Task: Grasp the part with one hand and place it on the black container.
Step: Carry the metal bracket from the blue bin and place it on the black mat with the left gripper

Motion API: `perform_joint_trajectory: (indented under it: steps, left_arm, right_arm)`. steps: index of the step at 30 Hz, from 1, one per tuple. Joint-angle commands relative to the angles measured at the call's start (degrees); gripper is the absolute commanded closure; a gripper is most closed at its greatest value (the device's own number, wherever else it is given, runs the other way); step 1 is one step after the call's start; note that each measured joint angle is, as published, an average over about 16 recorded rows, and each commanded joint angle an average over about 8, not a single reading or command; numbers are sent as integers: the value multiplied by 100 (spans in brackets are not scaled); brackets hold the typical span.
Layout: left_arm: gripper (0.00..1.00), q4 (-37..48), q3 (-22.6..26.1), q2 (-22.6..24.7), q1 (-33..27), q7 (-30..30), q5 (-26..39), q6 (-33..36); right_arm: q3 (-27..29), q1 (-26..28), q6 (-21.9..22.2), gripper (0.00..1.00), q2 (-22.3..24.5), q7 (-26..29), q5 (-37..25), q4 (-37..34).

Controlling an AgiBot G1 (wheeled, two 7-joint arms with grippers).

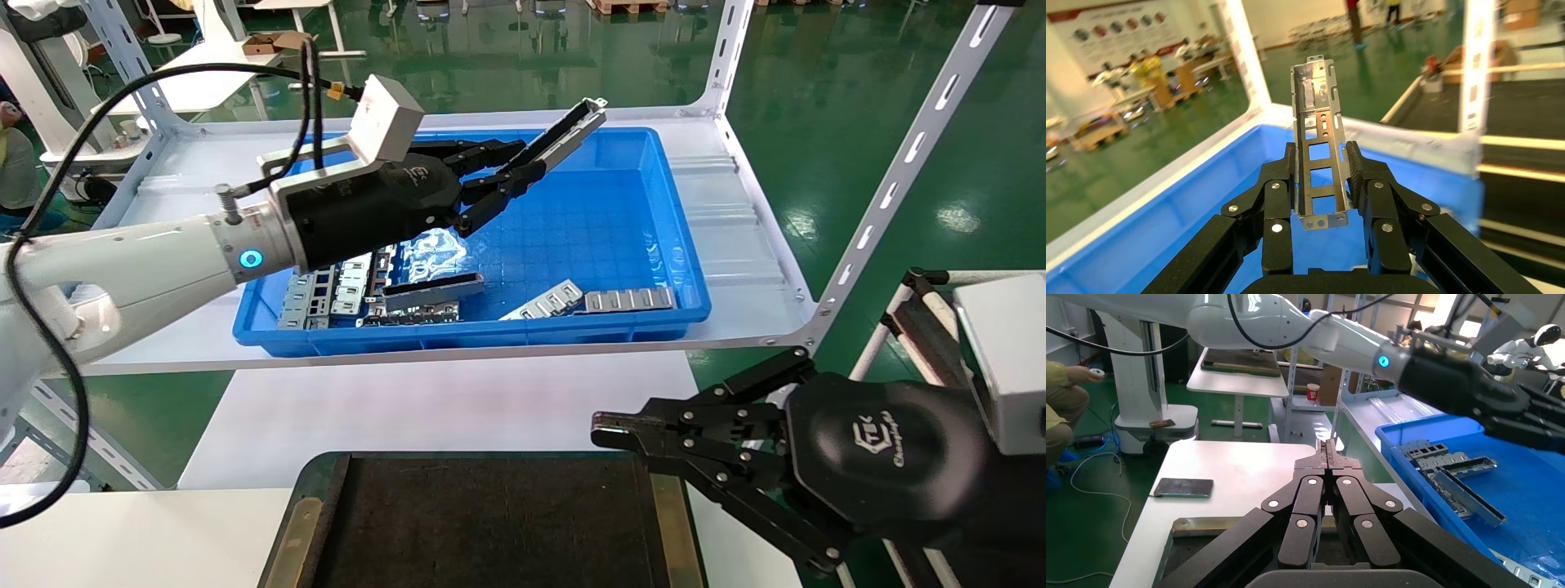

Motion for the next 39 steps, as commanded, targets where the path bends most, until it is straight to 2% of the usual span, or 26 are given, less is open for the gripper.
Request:
perform_joint_trajectory:
  steps: [1, 11, 20, 25, 31, 35, 39]
  left_arm:
    - [100, -45, -22, -115, 16, -13, -54, 316]
    - [100, -1128, 9, -773, 674, -501, -192, 1236]
    - [100, -3085, 77, -1517, 1842, -1236, -300, 1023]
    - [100, -4178, 139, -1941, 2606, -1663, -205, 279]
    - [100, -5383, 213, -2343, 3565, -2180, 37, -1168]
    - [100, -6017, 311, -2475, 4124, -2531, 228, -2140]
    - [100, -6299, 436, -2433, 4510, -2806, 393, -2906]
  right_arm:
    - [0, 0, 0, 100, 0, 0, 0, 0]
    - [-1, 0, 0, 100, 0, -1, 1, 0]
    - [-2, 0, 1, 100, 1, -1, 1, 0]
    - [-2, 1, 1, 100, 1, -1, 2, 0]
    - [-3, 1, 1, 100, 1, -1, 2, 0]
    - [-3, 1, 1, 100, 1, -2, 2, 0]
    - [-4, 1, 1, 100, 1, -2, 2, 0]
